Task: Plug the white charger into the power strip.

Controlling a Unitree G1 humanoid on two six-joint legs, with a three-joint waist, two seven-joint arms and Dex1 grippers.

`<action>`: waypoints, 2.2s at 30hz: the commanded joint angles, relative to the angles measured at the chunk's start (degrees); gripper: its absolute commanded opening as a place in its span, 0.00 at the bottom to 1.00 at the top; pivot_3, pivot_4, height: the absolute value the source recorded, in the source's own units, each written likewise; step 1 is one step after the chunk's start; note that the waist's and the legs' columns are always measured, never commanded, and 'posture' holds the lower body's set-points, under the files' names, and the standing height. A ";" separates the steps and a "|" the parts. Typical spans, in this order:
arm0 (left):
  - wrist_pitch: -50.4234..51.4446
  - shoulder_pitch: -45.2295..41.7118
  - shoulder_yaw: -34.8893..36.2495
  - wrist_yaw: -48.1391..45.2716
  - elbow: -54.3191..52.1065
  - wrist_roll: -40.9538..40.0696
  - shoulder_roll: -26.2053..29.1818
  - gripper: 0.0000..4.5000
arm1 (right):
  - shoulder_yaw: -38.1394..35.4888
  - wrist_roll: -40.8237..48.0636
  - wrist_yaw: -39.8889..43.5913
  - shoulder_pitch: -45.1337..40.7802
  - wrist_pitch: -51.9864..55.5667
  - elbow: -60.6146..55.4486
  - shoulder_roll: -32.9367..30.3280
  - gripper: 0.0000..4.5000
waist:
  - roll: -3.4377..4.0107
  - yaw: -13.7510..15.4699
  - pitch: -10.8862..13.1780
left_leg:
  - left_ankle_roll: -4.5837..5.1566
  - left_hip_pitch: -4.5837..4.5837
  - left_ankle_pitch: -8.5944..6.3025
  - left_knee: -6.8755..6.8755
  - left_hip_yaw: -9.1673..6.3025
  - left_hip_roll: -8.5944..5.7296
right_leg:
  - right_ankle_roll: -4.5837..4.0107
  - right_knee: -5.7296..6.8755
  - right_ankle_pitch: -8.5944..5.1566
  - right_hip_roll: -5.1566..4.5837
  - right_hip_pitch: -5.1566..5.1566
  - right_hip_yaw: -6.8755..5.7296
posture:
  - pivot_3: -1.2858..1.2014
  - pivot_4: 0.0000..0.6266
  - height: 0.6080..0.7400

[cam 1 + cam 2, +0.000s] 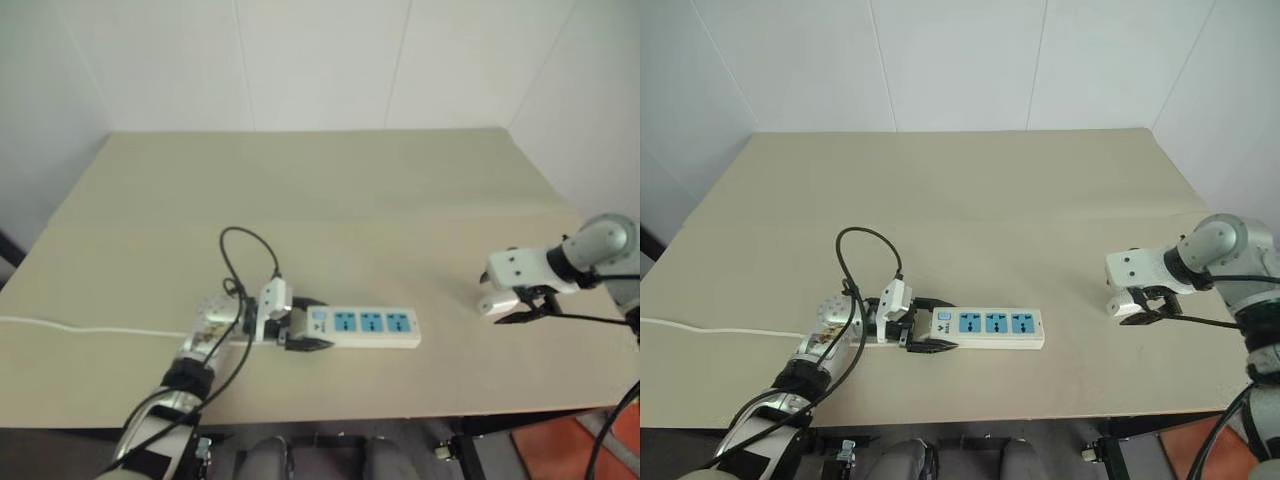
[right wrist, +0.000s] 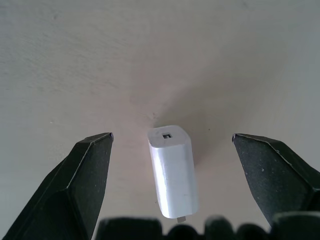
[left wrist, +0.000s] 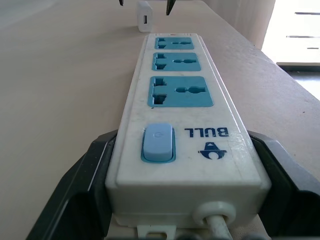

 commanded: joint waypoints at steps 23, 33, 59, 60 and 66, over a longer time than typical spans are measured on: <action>4.27 4.05 -1.00 1.88 -5.92 -1.26 0.96 0.73 | 5.69 -13.59 -5.51 -7.64 -13.29 22.01 8.19 0.27 | -0.17 -0.55 -0.13 | -0.06 0.50 0.03 0.01 0.00 0.02 | -0.08 0.01 0.10 0.01 0.44 0.08 | 0.52 0.24 1.00; 4.72 3.54 -1.25 1.45 -5.49 -1.19 1.50 0.73 | -13.69 13.20 -4.44 -12.02 9.50 7.82 18.27 0.27 | -0.02 -2.08 -0.03 | -0.18 0.48 0.11 -0.01 0.06 0.10 | -0.16 0.11 0.32 0.08 0.27 0.31 | 0.52 0.24 1.00; 2.42 3.12 -2.22 2.48 -2.74 -0.31 1.91 0.73 | -15.92 36.94 -18.17 20.62 30.78 -36.46 38.37 0.27 | 0.18 0.63 -0.24 | -0.21 -0.33 0.11 0.09 -0.09 -0.01 | -0.14 0.22 0.32 0.15 -0.52 -0.04 | 0.52 0.24 1.00; 2.32 3.10 -2.25 2.46 -2.65 -0.31 1.88 0.73 | -15.68 36.55 -17.82 20.80 30.06 -36.07 38.27 0.27 | 0.18 0.62 -0.24 | -0.21 -0.32 0.11 0.09 -0.08 -0.01 | -0.14 0.22 0.32 0.16 -0.52 -0.04 | 0.52 0.24 1.00; 1.88 2.97 -2.37 2.41 -2.24 -0.25 1.70 0.73 | -14.83 35.42 -16.91 21.25 27.33 -34.02 38.26 0.27 | 0.18 0.58 -0.24 | -0.21 -0.31 0.11 0.09 -0.08 -0.02 | -0.13 0.21 0.32 0.16 -0.50 -0.03 | 0.52 0.24 1.00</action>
